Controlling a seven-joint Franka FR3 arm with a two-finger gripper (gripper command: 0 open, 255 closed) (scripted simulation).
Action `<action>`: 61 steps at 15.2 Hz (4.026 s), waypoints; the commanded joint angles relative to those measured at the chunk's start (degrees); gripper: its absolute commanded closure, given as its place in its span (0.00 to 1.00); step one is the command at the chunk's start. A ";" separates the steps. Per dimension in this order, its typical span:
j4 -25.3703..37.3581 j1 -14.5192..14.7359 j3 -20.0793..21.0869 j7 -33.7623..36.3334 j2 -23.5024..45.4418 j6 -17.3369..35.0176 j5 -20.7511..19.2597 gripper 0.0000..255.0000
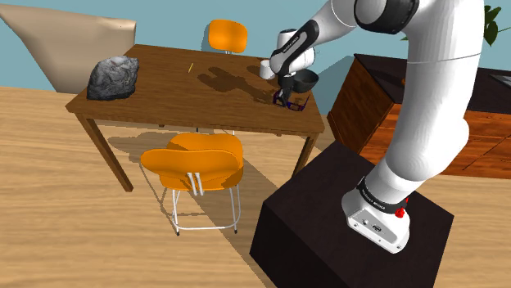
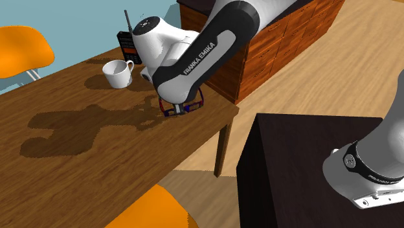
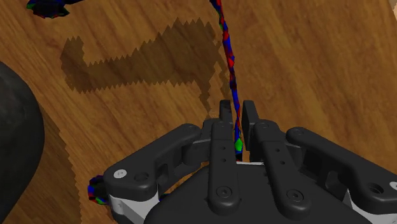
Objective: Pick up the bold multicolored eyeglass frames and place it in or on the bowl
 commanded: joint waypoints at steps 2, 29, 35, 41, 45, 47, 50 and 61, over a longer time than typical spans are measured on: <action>0.20 0.12 -0.14 -0.09 -1.44 -1.61 -0.16 1.00; 5.06 1.15 -1.01 -0.95 -13.87 -18.72 -1.68 1.00; 14.00 -1.97 -2.21 -5.88 -8.55 -21.87 -0.26 1.00; 30.01 -7.41 -3.11 -12.47 1.88 -26.84 2.30 1.00; 36.26 -9.62 -3.11 -14.42 6.70 -28.08 3.27 1.00; 35.39 -9.62 -3.05 -14.31 7.13 -26.80 3.33 1.00; 34.22 -9.63 -2.95 -14.16 7.86 -24.93 3.43 1.00; 31.97 -9.75 -2.68 -13.80 10.09 -20.49 3.73 1.00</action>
